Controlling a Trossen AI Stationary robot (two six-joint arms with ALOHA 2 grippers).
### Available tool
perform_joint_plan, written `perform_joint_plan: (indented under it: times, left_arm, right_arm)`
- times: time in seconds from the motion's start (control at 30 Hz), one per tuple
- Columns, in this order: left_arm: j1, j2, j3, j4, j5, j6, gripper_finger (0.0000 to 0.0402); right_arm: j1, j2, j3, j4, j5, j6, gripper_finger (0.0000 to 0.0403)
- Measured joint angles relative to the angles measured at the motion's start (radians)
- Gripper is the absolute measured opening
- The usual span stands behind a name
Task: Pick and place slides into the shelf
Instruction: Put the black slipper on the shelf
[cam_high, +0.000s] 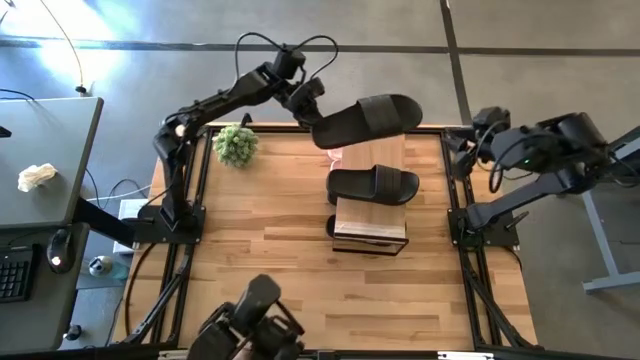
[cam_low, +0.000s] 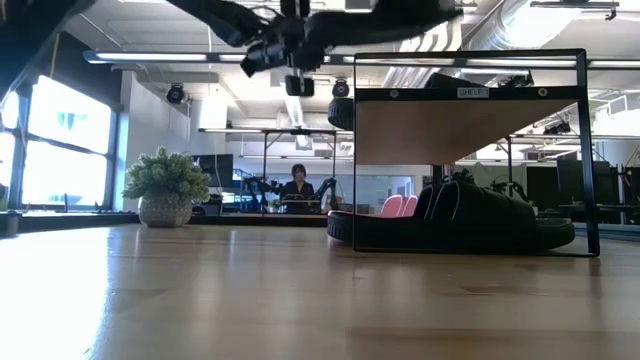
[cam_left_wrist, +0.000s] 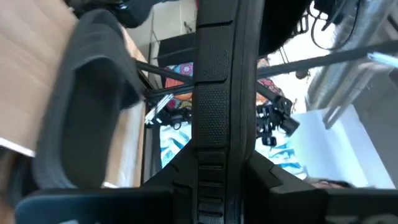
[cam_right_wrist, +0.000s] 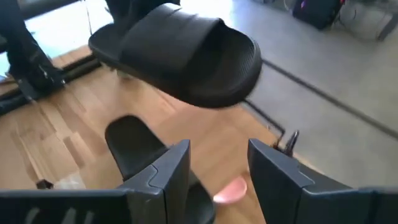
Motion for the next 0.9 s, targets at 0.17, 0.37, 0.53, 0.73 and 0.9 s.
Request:
perform_joint_plan:
  times: [0.17,0.37,0.53,0.73,0.9]
  left_arm:
    - [0.006,0.075,0.036,-0.003,0.0,0.001,0.0055]
    - [0.003,0.131,0.037,-0.021,-0.004,0.014,0.0055]
    - [-0.008,0.164,0.037,-0.037,-0.017,0.038,0.0055]
    - [-0.026,0.197,0.037,-0.111,-0.051,0.11,0.0055]
    - [-0.024,0.202,0.037,-0.199,-0.118,0.209,0.0055]
  right_arm:
    - [0.0,-0.055,-0.143,0.023,-0.022,0.048,0.0149]
    - [0.0,-0.098,-0.251,0.047,-0.04,0.09,0.0149]
    - [-0.001,-0.126,-0.311,0.049,-0.027,0.162,0.0149]
    - [-0.001,-0.155,-0.341,0.041,-0.012,0.266,0.0149]
    - [-0.001,-0.17,-0.341,0.04,-0.01,0.258,0.0149]
